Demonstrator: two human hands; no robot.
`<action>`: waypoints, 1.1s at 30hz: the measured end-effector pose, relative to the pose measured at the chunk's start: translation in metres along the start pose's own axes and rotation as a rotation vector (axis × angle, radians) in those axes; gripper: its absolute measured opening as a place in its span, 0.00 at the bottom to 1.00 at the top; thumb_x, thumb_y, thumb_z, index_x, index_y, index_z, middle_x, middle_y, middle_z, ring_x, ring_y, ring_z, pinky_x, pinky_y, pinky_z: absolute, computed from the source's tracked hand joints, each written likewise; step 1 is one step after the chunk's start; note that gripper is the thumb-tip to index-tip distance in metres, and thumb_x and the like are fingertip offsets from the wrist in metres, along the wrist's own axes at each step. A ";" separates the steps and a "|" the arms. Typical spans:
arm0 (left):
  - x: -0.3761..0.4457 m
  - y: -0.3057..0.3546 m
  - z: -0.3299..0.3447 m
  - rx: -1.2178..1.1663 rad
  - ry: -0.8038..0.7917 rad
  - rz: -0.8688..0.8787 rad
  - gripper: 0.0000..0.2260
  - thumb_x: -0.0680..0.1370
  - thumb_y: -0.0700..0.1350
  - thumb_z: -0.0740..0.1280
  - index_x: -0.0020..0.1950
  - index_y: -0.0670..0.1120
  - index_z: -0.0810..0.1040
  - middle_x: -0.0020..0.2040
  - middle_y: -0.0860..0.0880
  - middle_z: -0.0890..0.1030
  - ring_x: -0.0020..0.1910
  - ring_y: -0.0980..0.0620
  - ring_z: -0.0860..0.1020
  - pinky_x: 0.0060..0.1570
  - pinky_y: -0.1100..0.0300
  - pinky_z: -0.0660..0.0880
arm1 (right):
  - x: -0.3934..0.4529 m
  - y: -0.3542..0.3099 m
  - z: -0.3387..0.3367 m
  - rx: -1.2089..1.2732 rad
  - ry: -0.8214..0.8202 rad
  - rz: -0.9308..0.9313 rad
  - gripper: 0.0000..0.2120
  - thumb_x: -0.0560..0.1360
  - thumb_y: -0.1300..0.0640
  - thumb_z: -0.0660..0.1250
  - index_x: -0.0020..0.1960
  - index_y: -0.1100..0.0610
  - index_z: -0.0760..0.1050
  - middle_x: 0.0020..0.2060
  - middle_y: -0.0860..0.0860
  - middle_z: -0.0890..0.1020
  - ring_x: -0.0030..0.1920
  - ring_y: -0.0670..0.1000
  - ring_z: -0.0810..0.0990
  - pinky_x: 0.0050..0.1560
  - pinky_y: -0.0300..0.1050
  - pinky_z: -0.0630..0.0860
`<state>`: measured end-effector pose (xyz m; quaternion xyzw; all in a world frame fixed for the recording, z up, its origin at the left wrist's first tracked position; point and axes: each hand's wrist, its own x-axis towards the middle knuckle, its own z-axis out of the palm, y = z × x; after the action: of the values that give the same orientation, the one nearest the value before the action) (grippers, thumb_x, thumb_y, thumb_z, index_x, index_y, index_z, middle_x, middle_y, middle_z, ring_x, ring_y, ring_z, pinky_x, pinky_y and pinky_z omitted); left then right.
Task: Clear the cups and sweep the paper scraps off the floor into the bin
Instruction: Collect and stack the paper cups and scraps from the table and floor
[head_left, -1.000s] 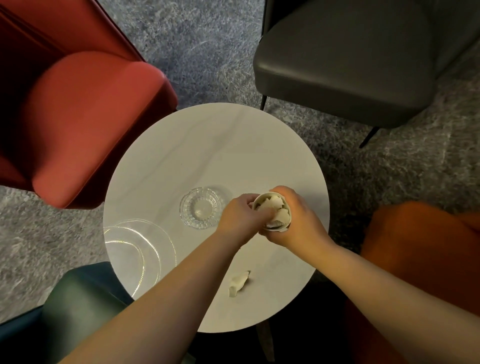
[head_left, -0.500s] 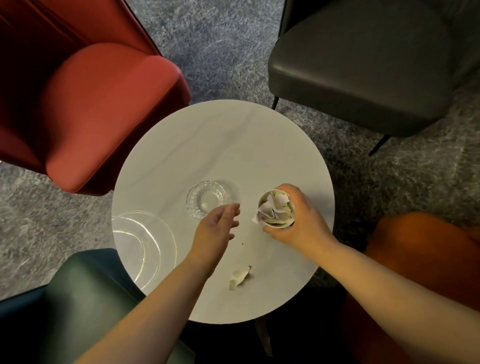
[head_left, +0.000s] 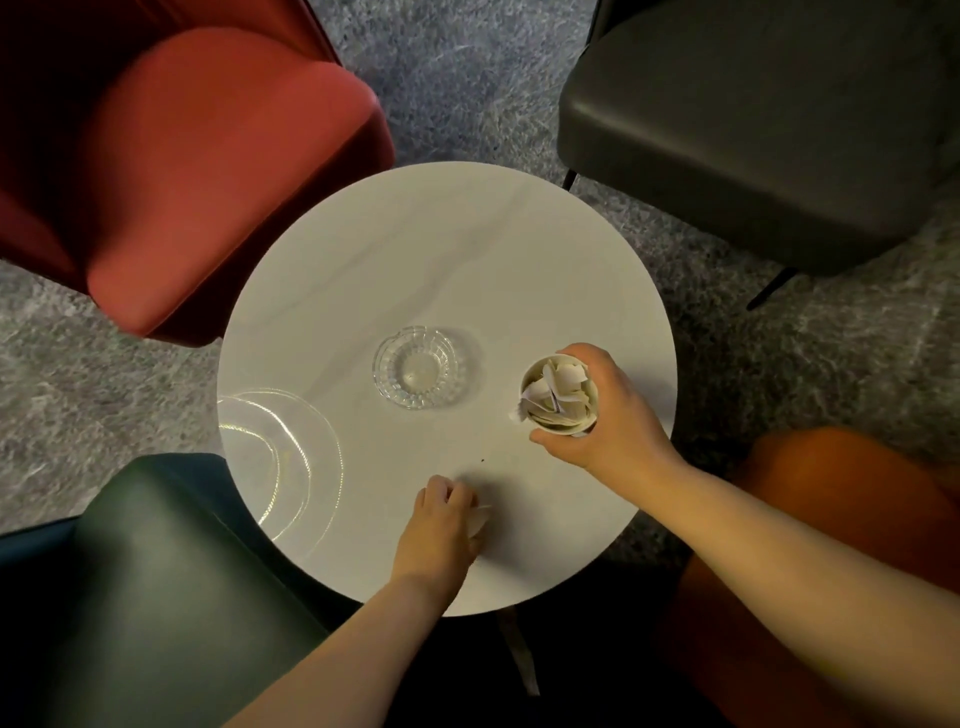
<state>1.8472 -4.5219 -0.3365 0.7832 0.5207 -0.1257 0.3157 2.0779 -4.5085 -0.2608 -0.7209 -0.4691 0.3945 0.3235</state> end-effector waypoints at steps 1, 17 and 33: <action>0.000 0.000 0.001 -0.017 0.028 0.005 0.12 0.76 0.46 0.70 0.57 0.44 0.76 0.56 0.46 0.71 0.56 0.45 0.72 0.49 0.54 0.74 | 0.000 0.001 0.001 -0.006 0.000 -0.004 0.35 0.60 0.54 0.81 0.61 0.45 0.66 0.55 0.44 0.74 0.54 0.44 0.74 0.48 0.34 0.73; 0.008 0.078 -0.106 -0.804 0.641 -0.049 0.05 0.76 0.38 0.72 0.47 0.47 0.81 0.51 0.53 0.82 0.46 0.66 0.80 0.45 0.74 0.74 | 0.003 -0.003 0.000 -0.033 -0.017 -0.021 0.34 0.59 0.52 0.81 0.55 0.38 0.64 0.52 0.41 0.75 0.51 0.42 0.75 0.45 0.34 0.73; 0.040 0.086 -0.094 -0.073 0.274 0.429 0.28 0.82 0.63 0.45 0.63 0.53 0.80 0.78 0.47 0.61 0.75 0.42 0.64 0.69 0.43 0.66 | 0.001 -0.011 -0.005 0.022 -0.020 0.007 0.26 0.63 0.53 0.77 0.55 0.41 0.68 0.47 0.40 0.74 0.49 0.34 0.74 0.41 0.29 0.74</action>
<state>1.9294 -4.4557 -0.2540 0.8734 0.3849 0.0701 0.2899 2.0781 -4.5041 -0.2497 -0.7150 -0.4654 0.4077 0.3254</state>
